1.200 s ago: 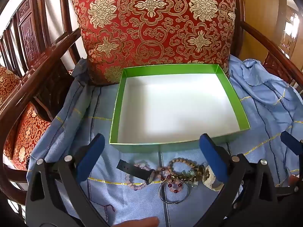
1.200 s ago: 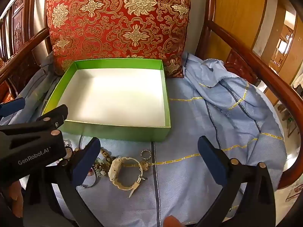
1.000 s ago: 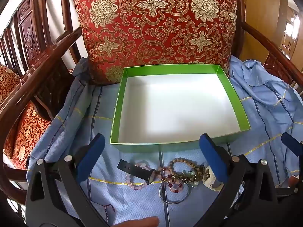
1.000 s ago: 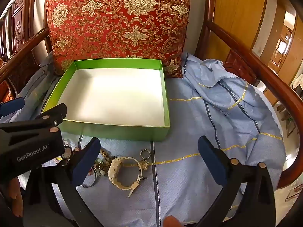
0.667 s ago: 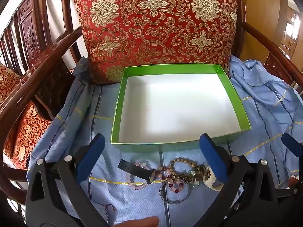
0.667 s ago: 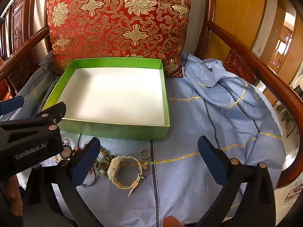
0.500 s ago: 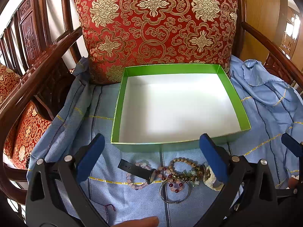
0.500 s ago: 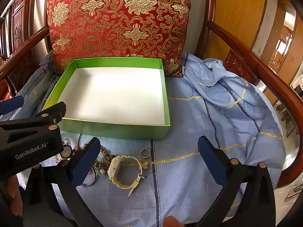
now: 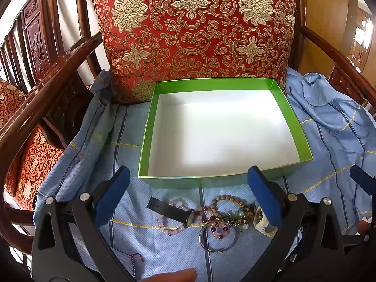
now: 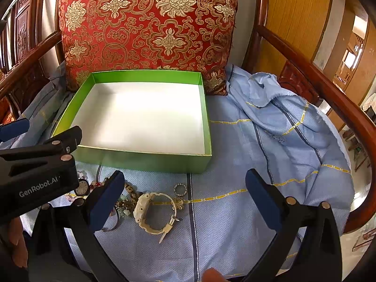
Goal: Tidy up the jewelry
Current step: 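Lower the left tool onto the black band watch while the right tool approaches the white watch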
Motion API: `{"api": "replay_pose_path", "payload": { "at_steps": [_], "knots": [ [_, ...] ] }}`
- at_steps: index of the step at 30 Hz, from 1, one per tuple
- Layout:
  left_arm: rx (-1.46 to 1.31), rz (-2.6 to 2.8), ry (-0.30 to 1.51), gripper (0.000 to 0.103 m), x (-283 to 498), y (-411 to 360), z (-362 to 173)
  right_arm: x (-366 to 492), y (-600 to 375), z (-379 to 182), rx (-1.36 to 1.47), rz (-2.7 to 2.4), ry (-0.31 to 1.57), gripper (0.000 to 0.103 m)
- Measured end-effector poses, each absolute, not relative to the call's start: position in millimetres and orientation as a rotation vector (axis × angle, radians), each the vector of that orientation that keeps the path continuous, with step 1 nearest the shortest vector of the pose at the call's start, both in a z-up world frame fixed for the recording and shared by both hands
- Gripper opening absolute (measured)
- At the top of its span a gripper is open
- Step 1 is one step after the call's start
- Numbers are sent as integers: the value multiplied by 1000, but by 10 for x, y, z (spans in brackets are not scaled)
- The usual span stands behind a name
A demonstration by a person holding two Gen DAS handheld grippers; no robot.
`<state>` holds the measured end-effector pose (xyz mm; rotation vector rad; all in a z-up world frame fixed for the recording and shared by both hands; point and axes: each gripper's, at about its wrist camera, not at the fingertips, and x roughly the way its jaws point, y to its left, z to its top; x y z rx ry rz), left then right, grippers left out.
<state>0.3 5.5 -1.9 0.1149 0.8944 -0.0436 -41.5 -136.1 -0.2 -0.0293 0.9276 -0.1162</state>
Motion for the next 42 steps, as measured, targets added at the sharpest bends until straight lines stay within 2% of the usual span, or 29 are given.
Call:
{"api": "replay_pose_path", "payload": {
  "at_steps": [24, 31, 33, 34, 35, 36, 37, 38, 42],
  "knots": [
    [114, -30, 895, 99, 3, 96, -48, -388, -1329, -7, -44, -110, 939, 100],
    [18, -19, 1013, 97, 186, 463, -127, -298, -1627, -79, -38, -156, 984, 100],
    [-25, -31, 1058, 84, 224, 598, -167, -295, -1705, -115, -12, -119, 1013, 96],
    [-40, -36, 1081, 74, 235, 657, -192, -310, -1719, -146, -4, -96, 1027, 86],
    [-45, -36, 1101, 63, 231, 702, -224, -323, -1710, -173, -4, -79, 1039, 72],
    [-43, -44, 1124, 58, 233, 724, -257, -335, -1689, -205, -10, -68, 1053, 65],
    [-45, -52, 1146, 50, 232, 739, -289, -343, -1659, -246, -18, -60, 1069, 52],
    [-50, -67, 1173, 49, 230, 757, -332, -352, -1628, -311, -27, -46, 1095, 44],
    [-84, -111, 1234, 49, 218, 819, -455, -370, -1531, -510, -21, 13, 1171, 41]
  ]
}}
